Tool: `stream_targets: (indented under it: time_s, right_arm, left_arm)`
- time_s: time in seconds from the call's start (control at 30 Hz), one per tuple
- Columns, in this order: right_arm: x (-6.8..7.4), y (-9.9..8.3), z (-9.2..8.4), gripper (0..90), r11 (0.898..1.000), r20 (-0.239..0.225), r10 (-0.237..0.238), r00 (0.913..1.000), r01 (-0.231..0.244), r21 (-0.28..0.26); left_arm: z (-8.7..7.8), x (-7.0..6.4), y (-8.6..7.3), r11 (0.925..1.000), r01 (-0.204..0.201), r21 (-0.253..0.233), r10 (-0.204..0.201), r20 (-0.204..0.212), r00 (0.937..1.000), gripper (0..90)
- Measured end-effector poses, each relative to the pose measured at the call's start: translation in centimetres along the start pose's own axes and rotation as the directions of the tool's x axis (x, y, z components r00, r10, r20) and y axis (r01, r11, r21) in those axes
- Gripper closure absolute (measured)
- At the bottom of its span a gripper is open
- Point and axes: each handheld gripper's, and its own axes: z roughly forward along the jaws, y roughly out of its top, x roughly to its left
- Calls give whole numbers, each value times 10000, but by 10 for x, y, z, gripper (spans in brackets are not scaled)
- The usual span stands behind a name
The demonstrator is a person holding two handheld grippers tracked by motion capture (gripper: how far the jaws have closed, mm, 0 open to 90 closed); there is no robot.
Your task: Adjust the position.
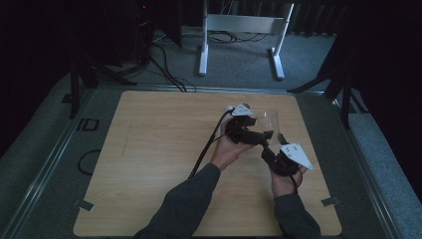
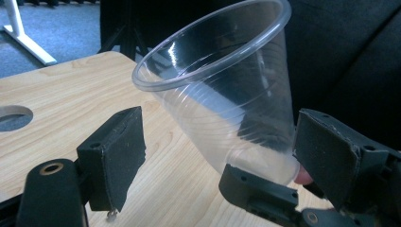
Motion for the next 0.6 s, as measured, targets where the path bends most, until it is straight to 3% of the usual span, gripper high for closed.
stream_targets:
  time_s: [0.17,0.6]
  right_arm:
    - [3,-2,-1,423,10000,-70,-94,9999,94,-33]
    - [6,-3,-1,421,9998,-228,-151,9996,148,-136]
  left_arm:
    - [3,-1,0,9999,71,-87,-72,-92,9999,173]
    - [6,3,1,9934,940,-659,-923,276,9953,174]
